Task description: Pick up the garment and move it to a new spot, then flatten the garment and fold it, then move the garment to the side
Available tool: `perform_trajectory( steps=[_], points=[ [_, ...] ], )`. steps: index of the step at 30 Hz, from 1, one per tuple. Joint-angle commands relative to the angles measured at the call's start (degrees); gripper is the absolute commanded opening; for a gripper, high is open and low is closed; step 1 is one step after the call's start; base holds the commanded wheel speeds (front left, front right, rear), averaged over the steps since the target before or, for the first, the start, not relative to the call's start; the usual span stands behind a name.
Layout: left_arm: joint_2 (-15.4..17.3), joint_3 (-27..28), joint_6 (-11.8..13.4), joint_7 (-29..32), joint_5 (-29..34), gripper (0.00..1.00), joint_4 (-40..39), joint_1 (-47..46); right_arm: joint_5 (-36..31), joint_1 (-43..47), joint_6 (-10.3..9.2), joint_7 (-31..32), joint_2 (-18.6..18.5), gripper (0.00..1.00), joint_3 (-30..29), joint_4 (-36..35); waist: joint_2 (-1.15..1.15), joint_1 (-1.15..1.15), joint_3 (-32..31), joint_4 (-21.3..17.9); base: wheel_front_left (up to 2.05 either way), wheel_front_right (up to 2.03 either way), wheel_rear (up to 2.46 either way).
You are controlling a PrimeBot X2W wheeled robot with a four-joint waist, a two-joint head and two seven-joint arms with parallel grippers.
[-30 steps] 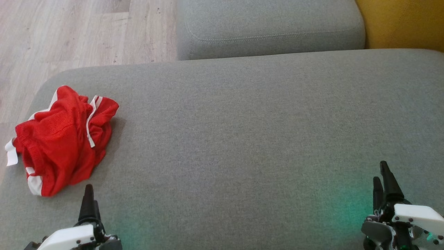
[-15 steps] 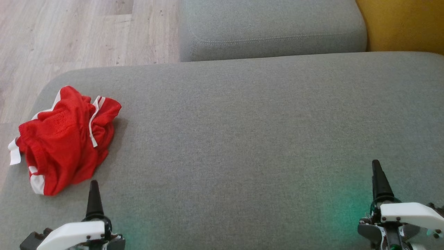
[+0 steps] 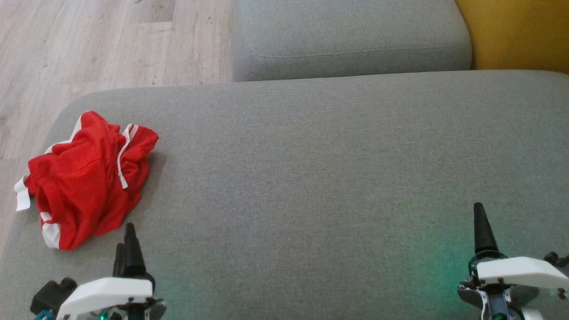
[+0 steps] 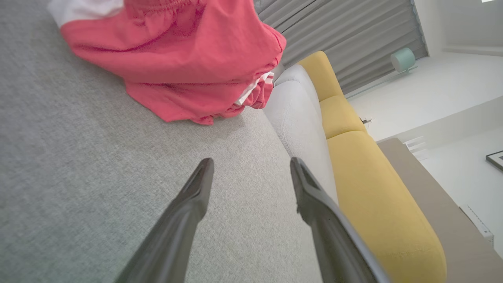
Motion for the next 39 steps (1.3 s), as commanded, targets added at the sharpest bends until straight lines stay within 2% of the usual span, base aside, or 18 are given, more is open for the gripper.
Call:
perform_trajectory(
  steps=[1, 39],
  points=[
    [0.27, -0.19, 0.22, -0.70, 2.18, 1.00, -2.27, -2.29, -2.27, -2.81, 0.17, -0.77, -0.31, 1.00, 0.68, -1.85, 0.00, 0.00, -0.07, 0.09, 0.00, 0.00, 0.00],
    [0.35, -5.35, 4.66, -7.16, 30.05, 1.00, -3.59, -3.41, -31.54, -3.25, 0.31, -7.19, -0.44, 1.00, 7.12, -5.13, 0.00, 0.00, -1.71, 1.69, 0.00, 0.00, 0.00]
  ],
)
